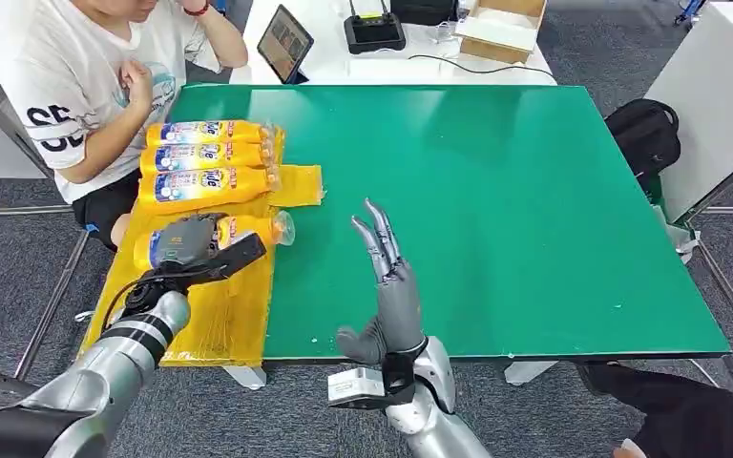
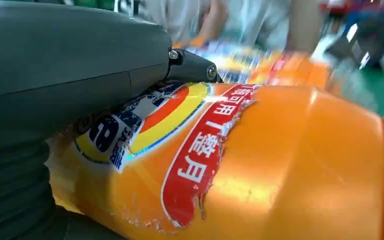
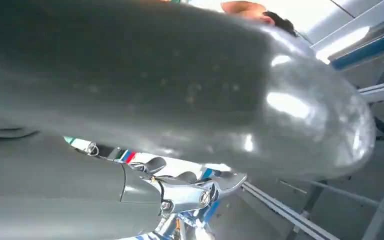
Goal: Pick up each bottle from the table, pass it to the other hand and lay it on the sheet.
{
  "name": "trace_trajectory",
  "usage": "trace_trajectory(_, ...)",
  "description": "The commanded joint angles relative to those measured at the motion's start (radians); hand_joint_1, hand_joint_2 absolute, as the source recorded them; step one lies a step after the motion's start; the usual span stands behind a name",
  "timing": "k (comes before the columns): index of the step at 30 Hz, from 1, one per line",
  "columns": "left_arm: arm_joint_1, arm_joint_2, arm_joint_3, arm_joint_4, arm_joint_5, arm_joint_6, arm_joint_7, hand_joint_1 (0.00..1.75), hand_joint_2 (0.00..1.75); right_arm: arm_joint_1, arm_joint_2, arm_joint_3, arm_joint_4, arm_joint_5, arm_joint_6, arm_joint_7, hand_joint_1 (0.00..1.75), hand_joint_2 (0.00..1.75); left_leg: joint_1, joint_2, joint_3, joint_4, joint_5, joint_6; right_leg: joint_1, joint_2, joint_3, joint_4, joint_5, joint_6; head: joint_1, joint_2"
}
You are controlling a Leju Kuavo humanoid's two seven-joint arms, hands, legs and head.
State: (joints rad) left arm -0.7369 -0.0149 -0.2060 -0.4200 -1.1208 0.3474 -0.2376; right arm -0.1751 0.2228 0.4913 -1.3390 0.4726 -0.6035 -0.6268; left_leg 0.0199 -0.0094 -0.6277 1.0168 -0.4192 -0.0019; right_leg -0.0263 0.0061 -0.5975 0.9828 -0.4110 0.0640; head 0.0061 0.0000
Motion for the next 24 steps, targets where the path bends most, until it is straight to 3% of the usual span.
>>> trace_trajectory(1,-0.096,0.028,0.005,0.153,0.007,-0.180,0.036,1.75,1.75,-0.054,-0.030,0.044,0.094,0.034,-0.002,0.019,0.00,0.00,0.001,0.001,0.003,0.000,-0.001,0.001,0.001,0.000,0.003,0.000,-0.001,-0.003,0.000,0.000)
trace_trajectory(12,-0.077,0.031,0.010,0.152,-0.007,-0.209,0.034,1.75,1.75,-0.063,-0.028,0.048,0.137,0.030,0.023,0.027,0.00,0.00,0.001,0.003,0.005,-0.001,-0.002,0.001,0.001,0.002,0.005,-0.001,0.000,-0.003,0.000,0.000)
trace_trajectory(13,-0.077,0.026,0.013,0.155,-0.005,-0.218,0.038,0.40,1.75,-0.064,-0.028,0.048,0.142,0.029,0.027,0.029,0.00,0.00,0.000,0.002,0.005,-0.001,-0.001,0.001,0.001,0.001,0.004,-0.001,0.000,-0.003,0.000,0.000)
trace_trajectory(14,-0.076,0.022,0.025,0.157,0.009,-0.246,0.023,0.00,1.75,-0.065,-0.028,0.048,0.147,0.028,0.033,0.031,0.00,0.00,0.001,0.003,0.006,-0.001,-0.002,0.001,0.002,0.001,0.006,-0.002,-0.001,-0.004,0.000,0.000)
trace_trajectory(17,-0.066,0.012,0.088,0.157,0.081,-0.334,-0.029,0.00,1.75,-0.072,-0.028,0.046,0.161,0.021,0.052,0.036,0.00,0.00,0.001,0.002,0.006,-0.001,-0.002,0.001,0.002,0.001,0.006,-0.001,-0.001,-0.003,0.000,0.000)
trace_trajectory(18,-0.060,0.011,0.095,0.153,0.092,-0.371,-0.049,0.00,0.00,-0.074,-0.022,0.036,0.168,0.002,0.058,0.034,0.00,0.00,0.001,0.002,0.005,-0.001,-0.001,0.001,0.001,0.001,0.004,-0.001,0.000,-0.002,-0.001,0.000)
trace_trajectory(24,-0.058,0.008,0.100,0.155,0.102,-0.401,-0.066,0.00,0.00,-0.074,-0.019,0.027,0.171,-0.014,0.061,0.029,0.00,0.00,0.001,0.002,0.007,-0.002,-0.002,0.001,0.001,0.000,0.007,-0.002,-0.001,-0.003,0.000,0.000)
